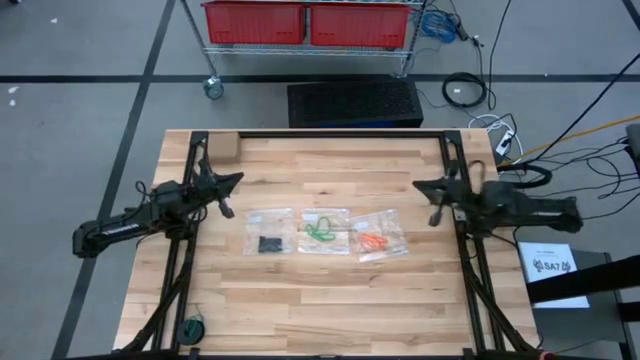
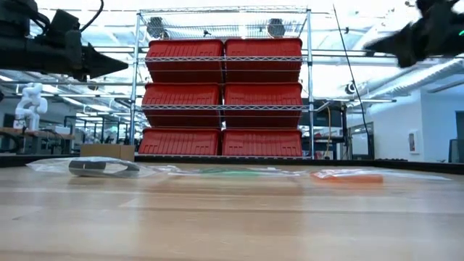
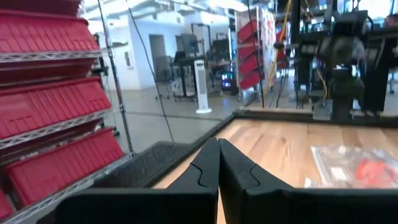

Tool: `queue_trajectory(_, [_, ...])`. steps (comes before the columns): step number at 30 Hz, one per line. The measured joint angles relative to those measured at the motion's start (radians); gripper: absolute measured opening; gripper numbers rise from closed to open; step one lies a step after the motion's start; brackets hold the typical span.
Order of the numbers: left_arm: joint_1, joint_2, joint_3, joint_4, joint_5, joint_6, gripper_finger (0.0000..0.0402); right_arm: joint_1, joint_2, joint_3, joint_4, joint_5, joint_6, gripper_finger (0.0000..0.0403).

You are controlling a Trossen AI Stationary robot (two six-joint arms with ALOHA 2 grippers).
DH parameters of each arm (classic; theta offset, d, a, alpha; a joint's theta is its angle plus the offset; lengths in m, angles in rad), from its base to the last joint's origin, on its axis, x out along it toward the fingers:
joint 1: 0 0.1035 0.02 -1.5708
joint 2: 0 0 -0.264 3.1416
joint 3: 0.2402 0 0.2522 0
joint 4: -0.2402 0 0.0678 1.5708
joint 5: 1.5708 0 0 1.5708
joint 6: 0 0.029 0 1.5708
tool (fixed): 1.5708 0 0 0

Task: Sort rubber bands
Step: Return to Home Position

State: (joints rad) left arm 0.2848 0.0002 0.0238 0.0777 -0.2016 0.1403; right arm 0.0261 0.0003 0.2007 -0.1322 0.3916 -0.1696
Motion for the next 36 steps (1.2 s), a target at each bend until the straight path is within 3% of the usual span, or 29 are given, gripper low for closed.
queue_trajectory(4, [-0.006, 0.000, -0.001, -0.036, 0.013, -0.026, 0.0002, 0.043, 0.016, -0.039, -0.021, 0.051, -0.014, 0.0000])
queue_trajectory(8, [-0.011, 0.000, -0.009, -0.027, 0.014, -0.018, 0.0002, 0.053, 0.010, -0.172, 0.275, 0.016, -0.011, 0.0000])
queue_trajectory(17, [-0.010, 0.005, -0.016, -0.036, -0.008, -0.009, 0.0002, 0.009, 0.046, -0.189, 0.204, 0.065, -0.025, 0.0000])
queue_trajectory(21, [-0.010, 0.005, -0.016, -0.036, -0.009, -0.135, 0.0002, 0.006, 0.046, -0.187, 0.203, 0.066, -0.002, 0.0000])
queue_trajectory(28, [-0.010, 0.005, -0.016, -0.036, -0.010, -0.155, 0.0002, 0.008, 0.048, -0.187, 0.203, 0.054, 0.249, 0.0000])
queue_trajectory(36, [-0.010, 0.005, -0.016, -0.036, -0.010, -0.159, 0.0002, 0.008, 0.048, -0.187, 0.202, 0.053, 0.232, 0.0000])
